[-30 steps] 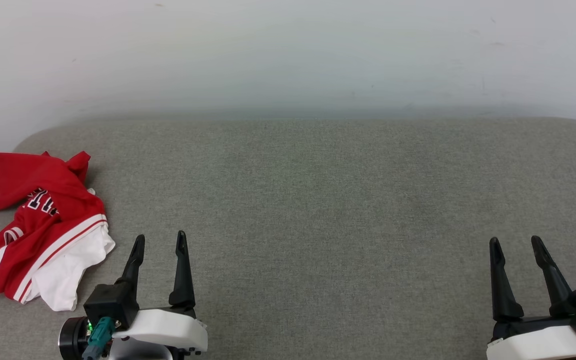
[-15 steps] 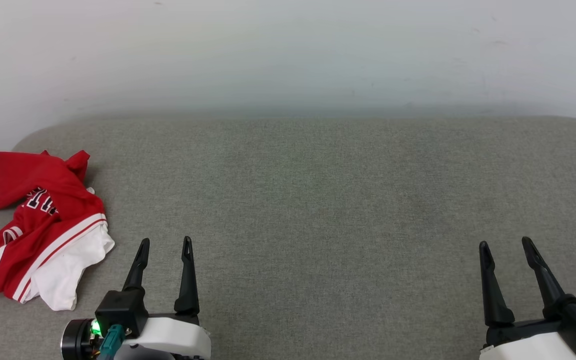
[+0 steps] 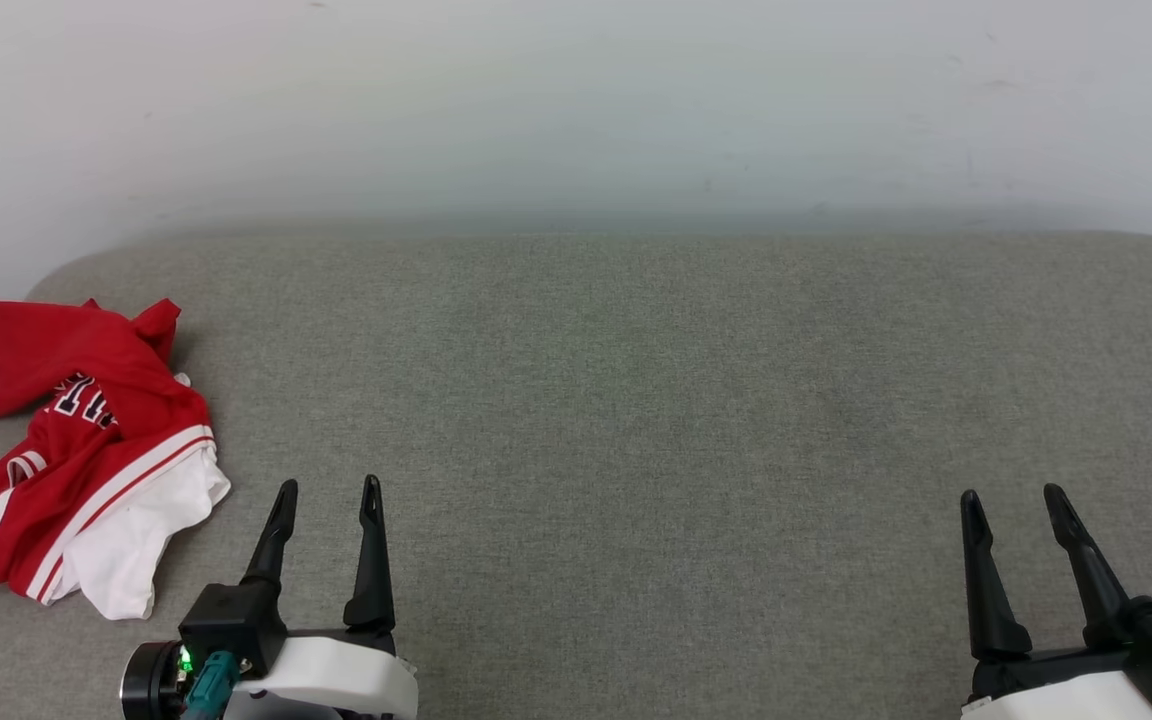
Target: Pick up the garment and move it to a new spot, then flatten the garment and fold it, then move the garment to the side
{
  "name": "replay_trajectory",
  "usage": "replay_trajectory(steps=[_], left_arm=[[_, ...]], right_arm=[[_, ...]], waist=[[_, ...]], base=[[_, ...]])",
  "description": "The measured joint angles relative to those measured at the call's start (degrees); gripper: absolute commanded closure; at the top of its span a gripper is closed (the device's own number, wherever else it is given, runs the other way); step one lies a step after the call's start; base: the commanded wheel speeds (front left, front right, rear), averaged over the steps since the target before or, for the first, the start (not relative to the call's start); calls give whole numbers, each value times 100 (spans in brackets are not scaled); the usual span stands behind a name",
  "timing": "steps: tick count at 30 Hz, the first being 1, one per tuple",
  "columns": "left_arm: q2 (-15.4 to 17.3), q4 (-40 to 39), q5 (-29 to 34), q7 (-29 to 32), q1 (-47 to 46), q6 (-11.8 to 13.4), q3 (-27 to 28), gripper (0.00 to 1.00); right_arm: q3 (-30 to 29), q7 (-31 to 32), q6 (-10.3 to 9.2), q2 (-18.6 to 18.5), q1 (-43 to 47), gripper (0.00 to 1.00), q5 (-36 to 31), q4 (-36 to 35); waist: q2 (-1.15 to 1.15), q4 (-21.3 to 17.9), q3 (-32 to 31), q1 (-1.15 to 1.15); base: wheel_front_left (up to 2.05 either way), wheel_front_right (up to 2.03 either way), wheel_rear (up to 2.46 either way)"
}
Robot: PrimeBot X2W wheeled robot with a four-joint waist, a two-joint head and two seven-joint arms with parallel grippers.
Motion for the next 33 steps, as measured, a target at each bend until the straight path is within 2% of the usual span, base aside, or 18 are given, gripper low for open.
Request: replay_trajectory(steps=[15,23,33], left_arm=[[0,138,-26,-1,8,-23,25,0],[0,186,-33,-1,3,-7,156,0],[0,214,-82,-1,-13,37,312,0]], right_arm=[[-27,-1,-1,-1,26,0,78,42],[25,-1,-1,0,68,0,78,48],[74,-2,-1,-1,83,0,7,-11]], waist=[[0,123,7,0],[0,492,2,0],[0,1170,63,0]], base=[[0,0,0],[0,0,0],[0,0,0]])
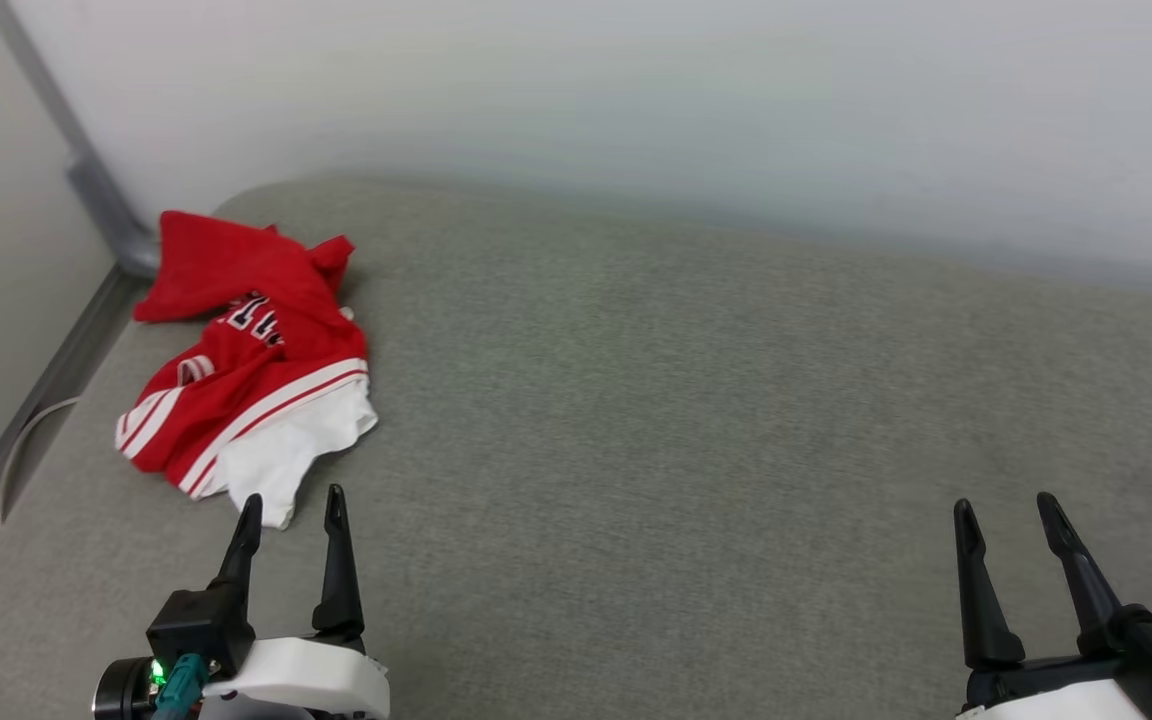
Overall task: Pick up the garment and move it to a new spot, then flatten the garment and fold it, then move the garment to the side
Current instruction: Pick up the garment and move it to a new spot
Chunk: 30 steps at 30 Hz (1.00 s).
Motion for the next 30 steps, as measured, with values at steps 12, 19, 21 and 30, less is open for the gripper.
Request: replay_trajectory(steps=[12,19,21,30], left_arm=[[1,43,-134,0,-10,18,130,0],[1,66,-171,0,5,45,198,0],[0,69,-201,0,15,47,244,0],[0,112,-236,0,27,-24,443,0]], right_arm=[[54,-1,1,1,-3,0,-174,-69],[88,-1,1,1,-6,0,-215,-76],[94,-1,1,1,-5,0,-225,-75],[145,-1,1,1,-15,0,-267,-63]], waist=[[0,902,79,0],[0,1311,94,0],[0,1387,93,0],[0,1469,143,0]], base=[[0,0,0],[0,0,0],[0,0,0],[0,0,0]])
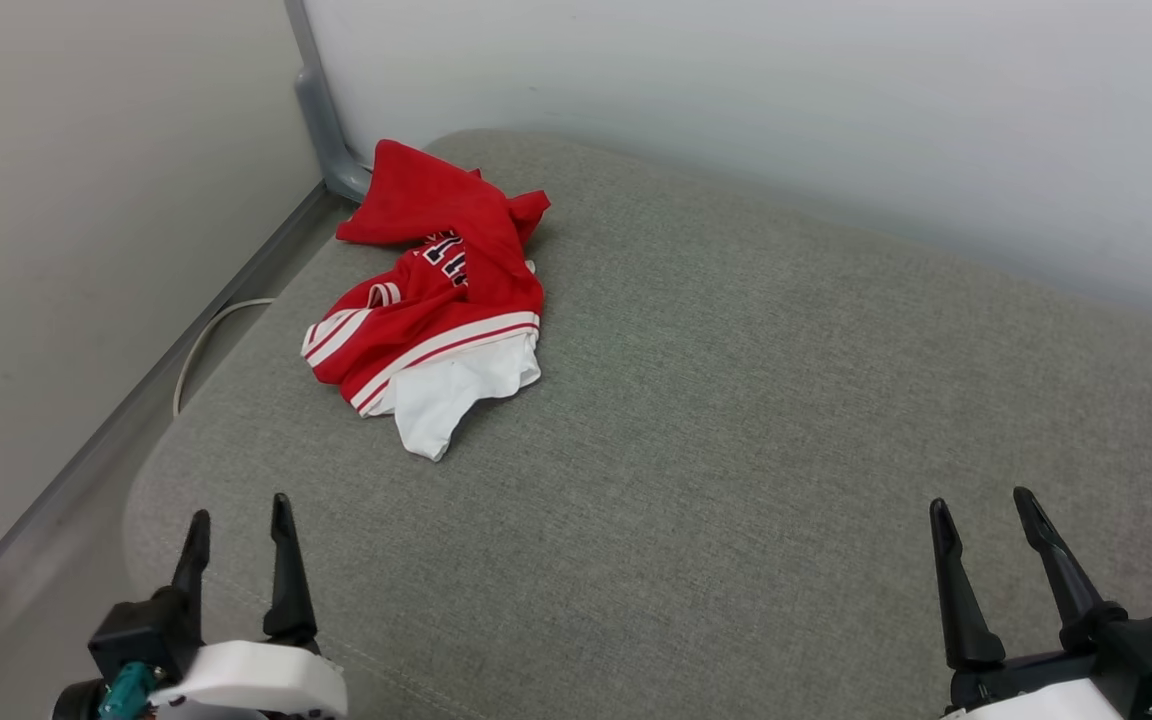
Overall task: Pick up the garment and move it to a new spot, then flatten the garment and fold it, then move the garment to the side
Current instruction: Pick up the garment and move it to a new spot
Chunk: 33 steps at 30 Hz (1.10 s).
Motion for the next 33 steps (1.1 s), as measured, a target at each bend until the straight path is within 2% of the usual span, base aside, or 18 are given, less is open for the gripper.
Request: replay_trajectory(steps=[4,10,16,19,25,29,33], left_arm=[[40,156,114,0,-325,-287,355,0],[402,441,186,0,-1363,-682,889,0],[878,902,-58,0,-2533,-889,977,0],[1198,1267,-226,0,-3041,-923,720,0],[2038,1895,-984,405,-4097,-929,-401,0],[2477,2130,-1851,1195,-4697,-929,-1042,0],[2954,2297,-2496,2302,-5164,-931,-1673,0]], right_arm=[[45,0,0,0,-45,0,-88,-16],[49,0,0,-1,-237,0,-344,-172],[60,0,0,0,-493,0,-591,-453],[73,0,0,0,-618,0,-684,-581],[51,0,0,0,-805,0,-811,-850],[65,0,0,0,-846,0,-902,-955],[58,0,0,0,-927,0,-939,-1031]], waist=[[0,-93,74,0],[0,-345,355,0],[0,-645,795,1],[0,-791,1026,1],[0,-1011,1458,1],[0,-1118,1688,1],[0,-1206,1894,1]], base=[[0,0,0],[0,0,0],[0,0,0],[0,0,0],[0,0,0],[0,0,0],[0,0,0]])
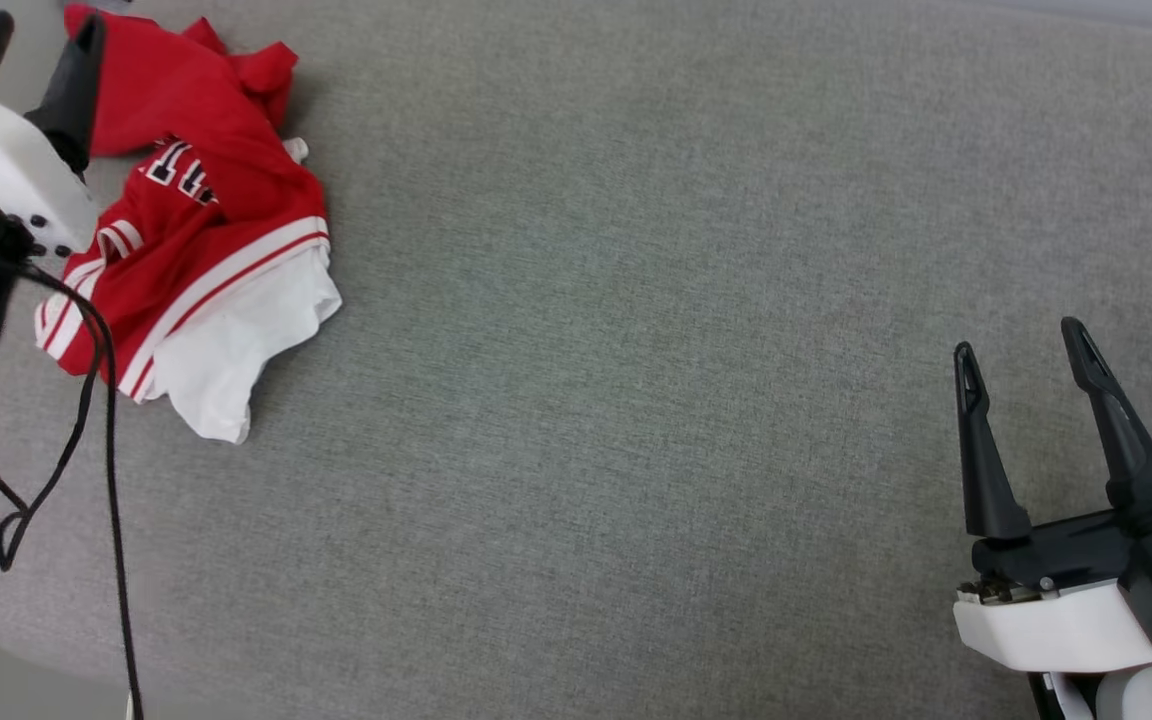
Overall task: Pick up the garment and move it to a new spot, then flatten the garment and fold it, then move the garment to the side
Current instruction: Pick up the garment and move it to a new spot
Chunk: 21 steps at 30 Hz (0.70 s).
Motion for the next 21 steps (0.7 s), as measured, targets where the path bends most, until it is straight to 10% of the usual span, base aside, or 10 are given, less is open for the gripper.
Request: replay_trajectory(steps=[12,21], left_arm=[[818,174,-1122,3019,-623,0,-1724,0],[711,836,-1707,3566,-634,0,-2103,0]], right_arm=[[-43,0,0,1,-174,0,-30,-19],[-79,0,0,1,-326,0,-37,-20]], waist=[[0,-250,543,0],[0,-424,860,0]], base=[[0,0,0],[0,0,0]])
